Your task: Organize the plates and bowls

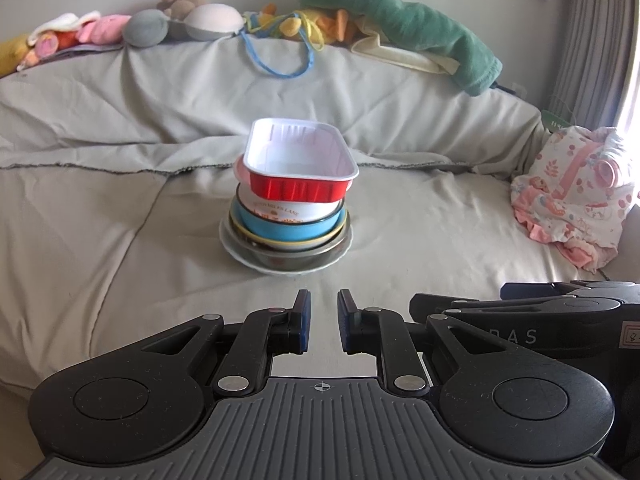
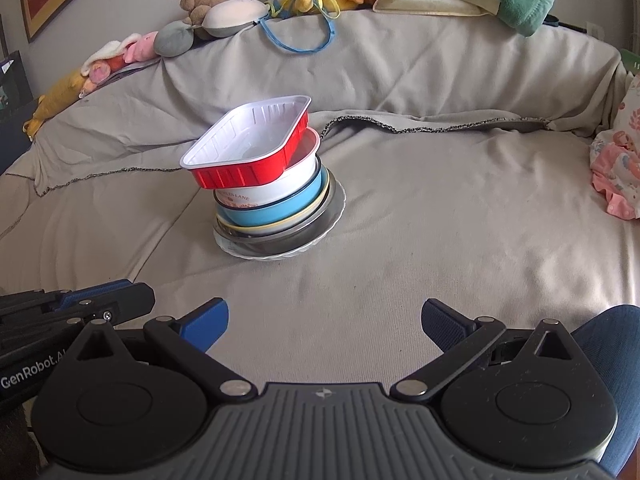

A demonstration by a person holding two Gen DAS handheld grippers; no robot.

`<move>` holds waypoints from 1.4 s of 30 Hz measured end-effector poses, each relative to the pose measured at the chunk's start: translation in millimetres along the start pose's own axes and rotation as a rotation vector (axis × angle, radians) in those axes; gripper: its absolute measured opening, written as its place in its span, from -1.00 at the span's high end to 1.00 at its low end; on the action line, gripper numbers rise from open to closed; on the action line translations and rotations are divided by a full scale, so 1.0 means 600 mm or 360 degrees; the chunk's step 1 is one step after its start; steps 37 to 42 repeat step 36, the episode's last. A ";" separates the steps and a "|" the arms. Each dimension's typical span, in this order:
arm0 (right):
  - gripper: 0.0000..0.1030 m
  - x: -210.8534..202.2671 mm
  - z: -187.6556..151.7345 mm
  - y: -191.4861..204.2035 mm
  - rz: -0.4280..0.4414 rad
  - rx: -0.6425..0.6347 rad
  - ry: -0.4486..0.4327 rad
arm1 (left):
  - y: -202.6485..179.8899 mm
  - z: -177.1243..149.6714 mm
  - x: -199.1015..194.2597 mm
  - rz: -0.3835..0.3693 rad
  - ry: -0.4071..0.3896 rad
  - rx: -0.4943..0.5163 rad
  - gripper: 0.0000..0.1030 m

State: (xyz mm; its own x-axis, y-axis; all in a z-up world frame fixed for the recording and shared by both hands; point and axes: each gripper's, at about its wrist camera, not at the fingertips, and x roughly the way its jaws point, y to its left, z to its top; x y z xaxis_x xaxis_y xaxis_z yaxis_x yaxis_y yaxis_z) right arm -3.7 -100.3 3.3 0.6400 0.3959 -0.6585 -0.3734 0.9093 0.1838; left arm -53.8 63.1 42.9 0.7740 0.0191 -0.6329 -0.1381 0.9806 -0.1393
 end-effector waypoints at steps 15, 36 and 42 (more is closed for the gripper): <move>-1.00 0.003 -0.003 0.000 -0.0001 0.0002 0.0015 | -0.002 -0.005 0.003 -0.0003 0.0012 -0.0011 0.65; -1.00 0.012 0.005 -0.001 0.0030 -0.0018 0.0028 | 0.000 -0.006 0.030 0.0025 0.0055 -0.0090 0.67; -1.00 0.012 0.005 -0.001 0.0030 -0.0018 0.0028 | 0.000 -0.006 0.030 0.0025 0.0055 -0.0090 0.67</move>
